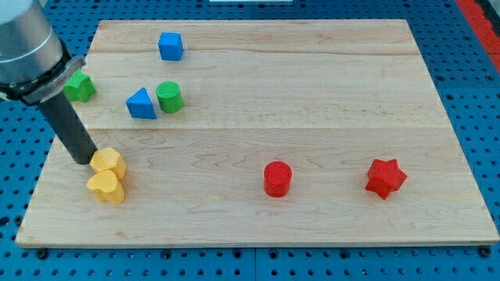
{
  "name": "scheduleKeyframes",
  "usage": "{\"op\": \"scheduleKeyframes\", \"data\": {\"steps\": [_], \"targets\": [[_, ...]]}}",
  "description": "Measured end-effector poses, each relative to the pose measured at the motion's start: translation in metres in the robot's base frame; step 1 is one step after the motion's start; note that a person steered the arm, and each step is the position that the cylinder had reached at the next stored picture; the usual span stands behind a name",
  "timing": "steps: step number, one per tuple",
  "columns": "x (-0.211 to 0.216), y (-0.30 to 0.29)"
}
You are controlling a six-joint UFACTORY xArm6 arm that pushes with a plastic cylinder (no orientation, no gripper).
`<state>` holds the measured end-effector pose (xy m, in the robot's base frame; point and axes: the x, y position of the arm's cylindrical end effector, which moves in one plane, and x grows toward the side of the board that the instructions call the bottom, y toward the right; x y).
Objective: Move your arm to the right side of the red star
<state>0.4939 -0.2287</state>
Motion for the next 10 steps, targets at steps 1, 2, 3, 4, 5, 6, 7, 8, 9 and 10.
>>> {"op": "scheduleKeyframes", "data": {"steps": [1,2,3,4,5,6,7,8,9,10], "targets": [[-0.003,0.0],[-0.003,0.0],[-0.005,0.0],[-0.04,0.012],[-0.06,0.056],[-0.062,0.128],[-0.062,0.134],[-0.059,0.165],[-0.064,0.284],[-0.042,0.407]]}}
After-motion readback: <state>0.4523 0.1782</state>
